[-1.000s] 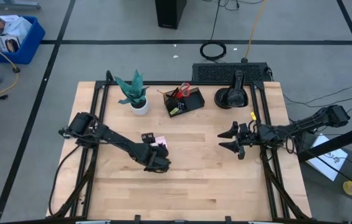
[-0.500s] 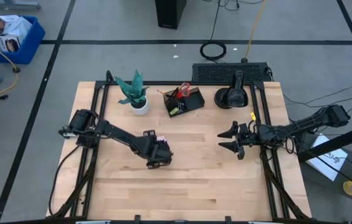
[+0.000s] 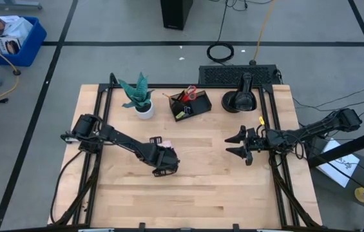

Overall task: Pick and place office supplies into organizer
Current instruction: Put the pink sticky notes into the black mesh desk organizer

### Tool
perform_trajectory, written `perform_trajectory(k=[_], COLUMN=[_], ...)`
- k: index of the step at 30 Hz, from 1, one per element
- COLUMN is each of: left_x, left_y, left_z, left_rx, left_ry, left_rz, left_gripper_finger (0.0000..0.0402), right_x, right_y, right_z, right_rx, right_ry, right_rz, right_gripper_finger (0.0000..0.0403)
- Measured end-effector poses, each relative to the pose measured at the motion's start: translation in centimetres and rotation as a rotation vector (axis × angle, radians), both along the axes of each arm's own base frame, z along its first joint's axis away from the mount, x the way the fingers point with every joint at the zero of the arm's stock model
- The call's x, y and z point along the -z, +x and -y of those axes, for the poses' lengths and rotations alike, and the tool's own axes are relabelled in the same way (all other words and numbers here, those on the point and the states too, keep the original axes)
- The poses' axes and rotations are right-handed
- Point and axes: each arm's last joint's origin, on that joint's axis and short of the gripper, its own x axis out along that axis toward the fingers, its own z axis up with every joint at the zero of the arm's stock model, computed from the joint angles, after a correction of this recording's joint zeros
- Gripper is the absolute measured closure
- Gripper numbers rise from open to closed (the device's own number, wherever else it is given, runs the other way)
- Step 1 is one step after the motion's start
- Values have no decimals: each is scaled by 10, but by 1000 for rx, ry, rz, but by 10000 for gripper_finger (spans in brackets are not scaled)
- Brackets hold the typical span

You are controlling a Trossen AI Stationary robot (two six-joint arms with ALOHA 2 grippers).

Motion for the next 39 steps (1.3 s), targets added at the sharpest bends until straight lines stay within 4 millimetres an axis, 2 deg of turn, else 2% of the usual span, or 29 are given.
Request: perform_trajectory(k=[6,18,24,31,39], left_x=[0,-11,-21,-39,-55], left_y=[0,5,5,15,23], left_z=[5,6,6,13,19], left_rx=[-3,-44,-49,-55,-38], left_ry=[-5,-1,27,29,17], left_rz=[11,-2,-37,14,67], left_gripper_finger=[392,400,401,401,401], right_x=[1,4,4,4,8], right_y=[1,2,2,2,2], right_z=[0,0,0,0,-2], right_rx=[0,0,0,1,-6], right_ry=[-3,-8,-7,1,120], right_rz=[-11,-33,-34,-34,-71], right_gripper_finger=[193,193,193,193,193])
